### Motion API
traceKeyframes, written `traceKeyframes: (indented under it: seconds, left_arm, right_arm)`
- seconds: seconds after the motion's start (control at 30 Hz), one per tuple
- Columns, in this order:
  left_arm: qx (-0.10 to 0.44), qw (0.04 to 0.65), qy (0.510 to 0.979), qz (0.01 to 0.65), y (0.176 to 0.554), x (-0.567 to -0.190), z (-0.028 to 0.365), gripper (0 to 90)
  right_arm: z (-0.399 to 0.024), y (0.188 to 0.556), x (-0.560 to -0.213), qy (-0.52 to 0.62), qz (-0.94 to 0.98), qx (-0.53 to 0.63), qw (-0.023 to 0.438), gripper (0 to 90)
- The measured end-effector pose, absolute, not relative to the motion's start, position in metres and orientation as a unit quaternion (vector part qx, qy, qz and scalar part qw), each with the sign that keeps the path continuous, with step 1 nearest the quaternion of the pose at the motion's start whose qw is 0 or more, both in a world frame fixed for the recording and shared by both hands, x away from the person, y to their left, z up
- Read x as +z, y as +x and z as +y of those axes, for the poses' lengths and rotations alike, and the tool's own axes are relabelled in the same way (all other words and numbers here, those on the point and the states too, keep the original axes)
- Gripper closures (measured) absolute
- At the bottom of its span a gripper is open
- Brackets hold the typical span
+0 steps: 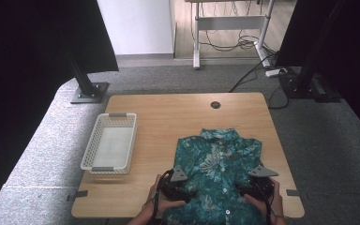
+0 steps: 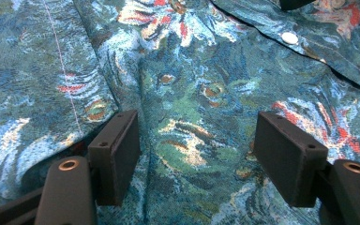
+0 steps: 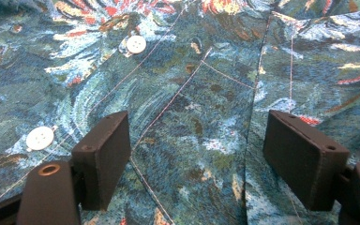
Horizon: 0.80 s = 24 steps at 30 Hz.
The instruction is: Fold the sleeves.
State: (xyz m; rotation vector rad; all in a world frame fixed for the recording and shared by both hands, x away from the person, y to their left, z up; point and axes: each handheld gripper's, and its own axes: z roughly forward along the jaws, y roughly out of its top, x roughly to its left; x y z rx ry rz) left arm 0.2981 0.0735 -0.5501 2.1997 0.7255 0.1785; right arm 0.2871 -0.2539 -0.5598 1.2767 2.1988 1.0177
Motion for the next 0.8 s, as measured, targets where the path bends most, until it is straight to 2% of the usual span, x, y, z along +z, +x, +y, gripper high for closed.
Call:
traceKeyframes:
  seconds: [0.57, 0.8]
  left_arm:
    - [0.080, 0.398, 0.860, 0.310, 0.302, -0.550, 0.125, 30.6]
    - [0.078, 0.405, 0.852, 0.324, 0.310, -0.550, 0.133, 29.5]
  right_arm:
    - [-0.201, 0.295, -0.559, 0.441, 0.798, 0.360, 0.198, 22.0]
    - [-0.190, 0.302, -0.559, 0.441, 0.797, 0.361, 0.199, 21.4]
